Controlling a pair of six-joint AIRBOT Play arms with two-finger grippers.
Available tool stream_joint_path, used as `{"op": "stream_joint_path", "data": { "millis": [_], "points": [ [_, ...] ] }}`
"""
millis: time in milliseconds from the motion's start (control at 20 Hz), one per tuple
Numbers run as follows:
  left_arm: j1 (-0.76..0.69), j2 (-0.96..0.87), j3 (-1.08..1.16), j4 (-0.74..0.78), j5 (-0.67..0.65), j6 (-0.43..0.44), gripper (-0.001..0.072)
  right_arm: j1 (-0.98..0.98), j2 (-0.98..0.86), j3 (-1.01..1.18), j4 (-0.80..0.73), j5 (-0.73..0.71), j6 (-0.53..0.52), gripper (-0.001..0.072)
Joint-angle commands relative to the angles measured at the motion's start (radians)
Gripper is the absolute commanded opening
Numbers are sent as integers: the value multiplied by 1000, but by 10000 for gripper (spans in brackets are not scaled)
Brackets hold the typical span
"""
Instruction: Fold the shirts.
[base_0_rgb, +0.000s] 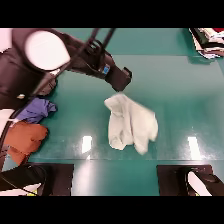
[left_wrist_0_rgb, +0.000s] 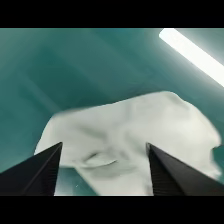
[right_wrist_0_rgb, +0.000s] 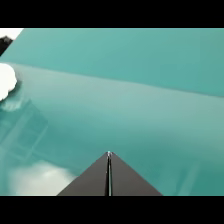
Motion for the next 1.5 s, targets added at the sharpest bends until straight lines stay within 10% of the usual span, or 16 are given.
{"op": "stream_joint_path", "data": {
  "millis": [0,200,550,1150,1250,1450],
  "points": [
    [48,-29,-23,97,-51,-20,620,0,1,3,0,41,0,15],
    [242,-29,-140,6,-194,-70,620,1,0,3,0,61,0,15],
    [298,-84,-482,-325,239,-44,619,0,0,2,-8,75,0,15],
    [296,-328,-480,-558,451,50,618,1,-99,2,-6,127,1,15],
    [288,-339,-480,-572,465,61,479,1,-120,2,-5,127,1,15],
    [289,-368,-478,-578,465,61,478,1,-145,1,-6,127,2,15]
  ]
}}
